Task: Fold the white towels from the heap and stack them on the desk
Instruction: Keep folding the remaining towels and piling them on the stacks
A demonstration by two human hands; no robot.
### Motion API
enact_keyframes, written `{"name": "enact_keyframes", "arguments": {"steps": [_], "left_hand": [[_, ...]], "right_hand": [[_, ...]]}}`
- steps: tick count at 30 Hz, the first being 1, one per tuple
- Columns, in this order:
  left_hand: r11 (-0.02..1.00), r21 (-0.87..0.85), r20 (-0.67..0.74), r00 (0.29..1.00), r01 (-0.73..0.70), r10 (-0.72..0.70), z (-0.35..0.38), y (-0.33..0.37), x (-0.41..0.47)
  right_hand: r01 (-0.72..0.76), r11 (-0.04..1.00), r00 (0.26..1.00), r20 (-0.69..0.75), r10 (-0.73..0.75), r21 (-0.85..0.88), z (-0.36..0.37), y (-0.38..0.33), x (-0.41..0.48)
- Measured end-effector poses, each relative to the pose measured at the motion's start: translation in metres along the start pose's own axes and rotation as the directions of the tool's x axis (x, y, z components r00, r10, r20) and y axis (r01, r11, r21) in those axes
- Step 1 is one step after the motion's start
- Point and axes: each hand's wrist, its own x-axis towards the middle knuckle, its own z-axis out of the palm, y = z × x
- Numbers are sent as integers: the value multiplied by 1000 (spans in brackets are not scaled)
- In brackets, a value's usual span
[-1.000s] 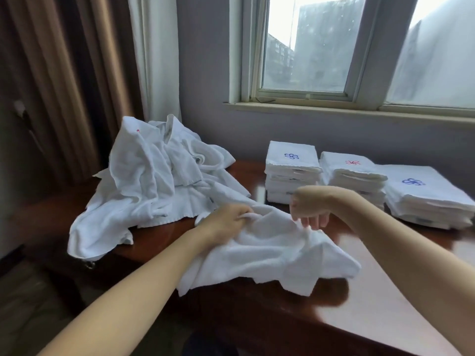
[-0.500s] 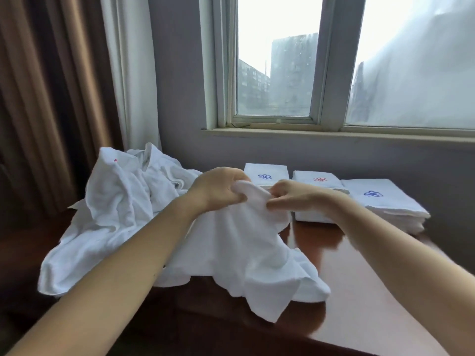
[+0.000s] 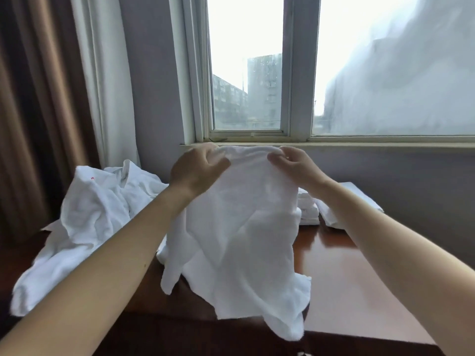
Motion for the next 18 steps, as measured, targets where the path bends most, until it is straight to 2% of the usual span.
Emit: {"name": "enact_keyframes", "arguments": {"steps": [3,6,8,15,18], "left_hand": [[992,98,-91,992,-75,84,-8,10,0],[976,159,-197,964,-151,181,-24,21,4],[947,221,-235,930,-231,282,-35,30,8],[841,399,-283,823,-367,493,-62,45,29],[827,448,-241,845,-340,478,-46,30,35]], "right_hand": [[80,976,989,-107,-103,-201,-8,-12,1],[90,865,966,-166,-196,-493,-17,-27,-2],[92,794,944,-200,-261,-601,-23,-39,-4],[206,636,881,-141,-451,-744,-33,-61,3],[223,620,874,-129,-469,-752,-20,-42,9]]}}
